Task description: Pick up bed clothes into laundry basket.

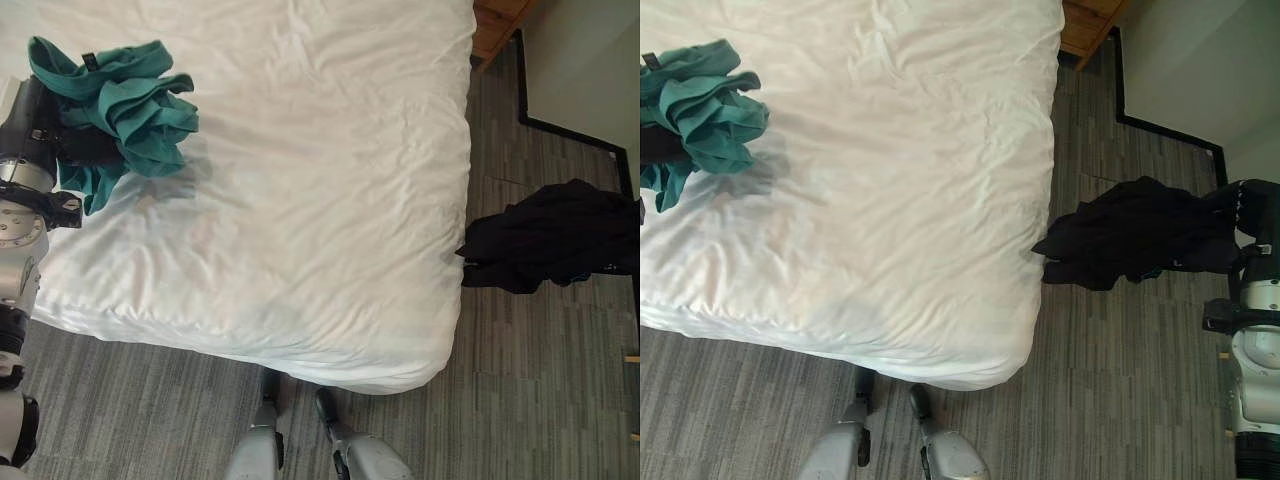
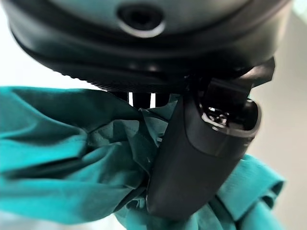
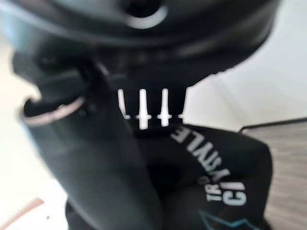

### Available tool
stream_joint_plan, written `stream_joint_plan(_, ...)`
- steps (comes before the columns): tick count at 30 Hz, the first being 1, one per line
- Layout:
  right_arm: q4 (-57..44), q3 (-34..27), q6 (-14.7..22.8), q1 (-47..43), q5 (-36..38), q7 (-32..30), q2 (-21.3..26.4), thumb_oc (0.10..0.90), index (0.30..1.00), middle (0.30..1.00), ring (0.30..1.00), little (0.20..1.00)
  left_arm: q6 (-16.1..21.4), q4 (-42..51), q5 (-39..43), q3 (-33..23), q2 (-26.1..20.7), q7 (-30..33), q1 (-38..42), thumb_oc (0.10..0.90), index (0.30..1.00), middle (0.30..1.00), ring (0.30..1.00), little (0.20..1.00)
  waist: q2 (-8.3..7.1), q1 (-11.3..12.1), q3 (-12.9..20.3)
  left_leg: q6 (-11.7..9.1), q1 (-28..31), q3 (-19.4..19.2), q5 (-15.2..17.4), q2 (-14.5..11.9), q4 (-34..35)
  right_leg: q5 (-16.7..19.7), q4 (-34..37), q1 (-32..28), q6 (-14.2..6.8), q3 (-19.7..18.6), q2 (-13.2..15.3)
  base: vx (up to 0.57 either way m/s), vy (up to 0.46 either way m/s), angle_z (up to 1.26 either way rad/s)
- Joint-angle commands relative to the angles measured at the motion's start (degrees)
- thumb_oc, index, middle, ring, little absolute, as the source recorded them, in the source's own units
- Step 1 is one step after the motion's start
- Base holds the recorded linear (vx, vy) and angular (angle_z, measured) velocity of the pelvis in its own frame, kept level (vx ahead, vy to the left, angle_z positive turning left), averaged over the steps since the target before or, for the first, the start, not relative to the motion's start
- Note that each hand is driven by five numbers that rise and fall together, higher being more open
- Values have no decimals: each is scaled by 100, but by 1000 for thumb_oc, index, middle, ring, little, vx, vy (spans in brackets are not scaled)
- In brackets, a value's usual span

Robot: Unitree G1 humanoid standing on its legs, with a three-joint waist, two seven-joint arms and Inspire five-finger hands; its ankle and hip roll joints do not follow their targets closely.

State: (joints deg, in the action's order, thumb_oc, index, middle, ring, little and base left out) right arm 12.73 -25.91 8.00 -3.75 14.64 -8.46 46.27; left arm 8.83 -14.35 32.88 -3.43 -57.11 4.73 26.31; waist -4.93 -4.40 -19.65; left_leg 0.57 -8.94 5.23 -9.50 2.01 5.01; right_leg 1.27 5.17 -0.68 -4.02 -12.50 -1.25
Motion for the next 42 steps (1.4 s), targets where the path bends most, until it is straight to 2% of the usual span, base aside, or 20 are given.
stream_joint_plan(1,-499,-531,543,-49,3,-470,717,400,300,300,300,300,1195,540,617,-724,416,139,-34,400,300,300,300,300,334,46,1187,-68,522,26,775,11,-1,28,-206,214,-206,138,193,-4,3,9)
stream_joint_plan(2,-626,-524,610,-91,27,-484,515,400,300,300,300,300,1341,962,982,-882,953,-8,-325,400,300,300,300,300,329,63,1243,-64,563,39,778,23,-1,8,-221,173,-194,149,200,35,8,11)
stream_joint_plan(4,-723,-527,630,-42,22,-439,435,400,300,300,300,300,1291,1082,1029,-1029,1209,-149,-688,400,300,300,300,300,365,46,1309,-57,625,37,799,34,-1,-16,-220,107,-186,155,209,16,3,14)
stream_joint_plan(5,-1044,-450,927,-138,612,-189,-25,400,300,300,300,300,1326,1531,1323,-1060,2085,-456,-1208,400,300,300,300,300,363,75,1408,-46,689,46,785,60,-1,-21,-263,61,-160,153,214,21,3,6)
stream_joint_plan(7,-1023,-460,1010,-102,1099,69,-209,400,300,300,300,300,1274,1673,1253,-1107,2292,-542,-1497,400,300,300,300,300,374,68,1472,-34,737,58,834,77,-1,-63,-257,8,-142,165,222,18,5,-1)
stream_joint_plan(9,-1278,-381,1113,86,2207,617,-1011,400,300,300,300,300,1087,1859,1301,-1166,3143,-786,-2371,400,300,300,300,300,376,93,1575,-6,829,86,852,111,-1,-115,-301,-56,-104,166,231,0,0,0)
stream_joint_plan(13,-1716,-489,1053,294,2646,892,-1533,400,300,300,300,300,798,1631,1725,-1169,4136,-986,-3206,400,300,300,300,300,374,128,1672,38,898,84,842,140,-1,-116,-378,-71,-84,136,235,4,16,5)
stream_joint_plan(17,-1798,-749,1001,459,2763,940,-1617,400,300,300,300,300,643,1659,1717,-1194,4325,-1149,-3602,400,300,300,300,300,392,134,1719,94,970,64,891,165,-1,-156,-408,-114,-90,109,255,2,21,2)
stream_joint_plan(22,-1732,-915,999,527,2879,931,-1546,400,300,300,300,300,599,1797,1793,-1028,3935,-1332,-3364,400,300,300,300,300,433,-25,1721,152,1030,-8,915,176,-11,-114,-511,-60,-150,-13,276,-29,51,-4)
stream_joint_plan(26,-1980,-861,975,553,2824,934,-1638,400,300,300,300,300,733,2230,1712,-676,3573,-1301,-2751,400,300,300,300,300,430,-466,1388,211,946,-471,957,159,-80,211,-687,409,-376,-529,208,-166,77,-41)
stream_joint_plan(29,-2112,-791,911,479,2775,963,-1863,400,300,300,300,300,944,2133,1596,-874,3469,-1110,-2466,400,300,300,300,300,338,-653,1109,191,787,-1152,990,36,-19,768,-595,868,-650,-822,177,-178,41,-113)
stream_joint_plan(30,-2128,-796,895,543,2701,957,-1950,400,300,300,300,300,1017,2131,1470,-949,3440,-1006,-2407,400,300,300,300,300,337,-672,1021,166,743,-1305,1000,-59,-15,836,-642,1044,-682,-598,215,-182,-36,-128)
stream_joint_plan(31,-2213,-817,890,606,2645,940,-2066,400,300,300,300,300,1083,2129,1331,-1044,3382,-896,-2362,400,300,300,300,300,378,-601,933,101,696,-1486,938,-212,-15,665,-748,1145,-643,6,352,-106,-28,-175)
stream_joint_plan(32,-2234,-822,882,607,2636,934,-2085,400,300,300,300,300,1084,2130,1319,-1040,3376,-884,-2351,400,300,300,300,300,367,-605,924,89,682,-1481,903,-217,-11,677,-776,1170,-632,15,346,-289,42,-193)
stream_joint_plan(33,-2232,-771,852,668,2582,843,-2175,400,300,300,300,300,1121,2153,1161,-1322,3232,-740,-2317,400,300,300,300,300,518,-379,855,-32,651,-1974,795,-533,-9,62,-1252,918,-432,1679,820,-321,80,-194)
stream_joint_plan(36,-2187,-623,841,574,2557,781,-2285,400,300,300,300,300,1129,2297,1001,-1710,3119,-666,-2414,400,300,300,300,300,511,-162,906,-14,651,-2707,764,-765,-41,-618,-2467,397,-242,2885,1250,-315,69,-181)
stream_joint_plan(38,-2170,-415,878,350,2473,741,-2300,400,300,300,300,300,1152,2433,920,-1993,3128,-627,-2631,400,300,300,300,300,455,139,1031,75,576,-3477,740,-912,-69,-550,-3045,-76,-269,3675,1790,-339,-13,-226)
stream_joint_plan(40,-2107,-112,817,156,2370,711,-2298,400,300,300,300,300,1102,2545,881,-2051,3177,-628,-2849,400,300,300,300,300,299,401,1157,87,459,-4072,676,-1038,-196,-146,-2978,-403,-474,3924,2113,-342,-160,-254)
stream_joint_plan(41,-2089,39,798,44,2326,694,-2303,400,300,300,300,300,1086,2633,868,-2060,3189,-617,-2953,400,300,300,300,300,218,527,1207,58,370,-4234,670,-1126,-341,-76,-2756,-525,-542,3836,2118,-561,-710,-186)
stream_joint_plan(42,-2119,405,762,-167,2484,765,-2273,400,300,300,300,300,1100,2734,843,-2058,3204,-590,-3107,400,300,300,300,300,78,783,1184,-375,-84,-4646,281,-1844,-950,-748,-1497,-736,-467,3692,1526,-433,-657,-181)
